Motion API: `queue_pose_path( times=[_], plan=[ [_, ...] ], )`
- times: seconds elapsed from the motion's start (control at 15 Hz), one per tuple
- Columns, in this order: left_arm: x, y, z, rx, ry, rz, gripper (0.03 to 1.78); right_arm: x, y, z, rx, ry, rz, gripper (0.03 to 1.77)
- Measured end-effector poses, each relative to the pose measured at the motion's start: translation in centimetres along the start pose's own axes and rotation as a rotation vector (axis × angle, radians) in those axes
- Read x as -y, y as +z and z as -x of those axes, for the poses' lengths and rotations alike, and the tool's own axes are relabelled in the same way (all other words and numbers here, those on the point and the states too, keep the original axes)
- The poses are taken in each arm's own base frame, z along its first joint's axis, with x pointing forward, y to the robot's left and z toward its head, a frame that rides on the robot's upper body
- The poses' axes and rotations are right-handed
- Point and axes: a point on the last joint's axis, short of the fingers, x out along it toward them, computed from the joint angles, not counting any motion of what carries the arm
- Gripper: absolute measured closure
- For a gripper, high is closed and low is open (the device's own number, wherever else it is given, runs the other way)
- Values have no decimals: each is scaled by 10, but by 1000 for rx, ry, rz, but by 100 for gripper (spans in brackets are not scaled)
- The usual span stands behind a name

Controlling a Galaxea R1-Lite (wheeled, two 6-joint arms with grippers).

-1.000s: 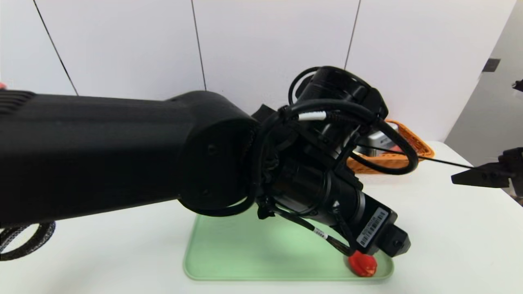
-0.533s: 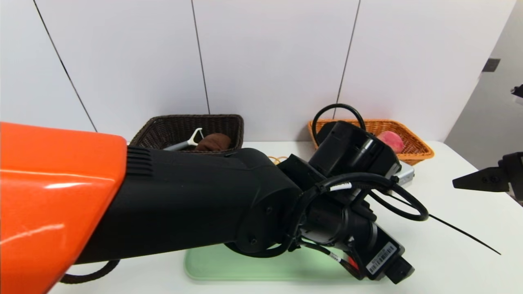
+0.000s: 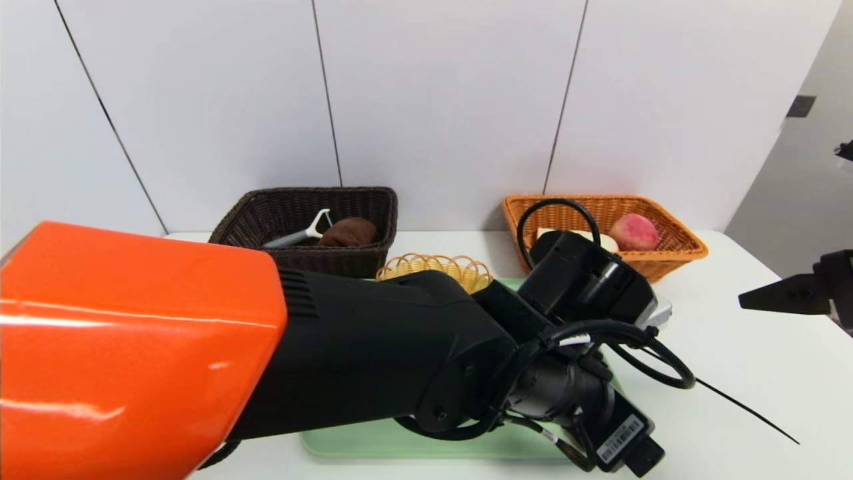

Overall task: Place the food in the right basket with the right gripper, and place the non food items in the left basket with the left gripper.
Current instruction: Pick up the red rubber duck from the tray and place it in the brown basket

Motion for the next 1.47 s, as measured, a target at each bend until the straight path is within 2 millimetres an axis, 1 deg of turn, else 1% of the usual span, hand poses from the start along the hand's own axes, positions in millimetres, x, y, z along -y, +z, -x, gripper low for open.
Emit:
queue_pose_path(
  times=[0.2, 0.4, 1.27, 1.47],
  plan=[
    [0, -3, -12, 8, 54, -1, 12, 0, -2, 1, 0, 0, -5, 9],
    [-1, -10, -19, -18, 57, 3, 12, 1, -3, 2, 1, 0, -5, 9],
    [-1, -20, -31, -54, 58, 10, 12, 1, -4, 1, -3, -1, -7, 9],
    [-2, -21, -34, -54, 83, 9, 12, 1, -5, 2, 0, 0, -7, 9]
  ],
)
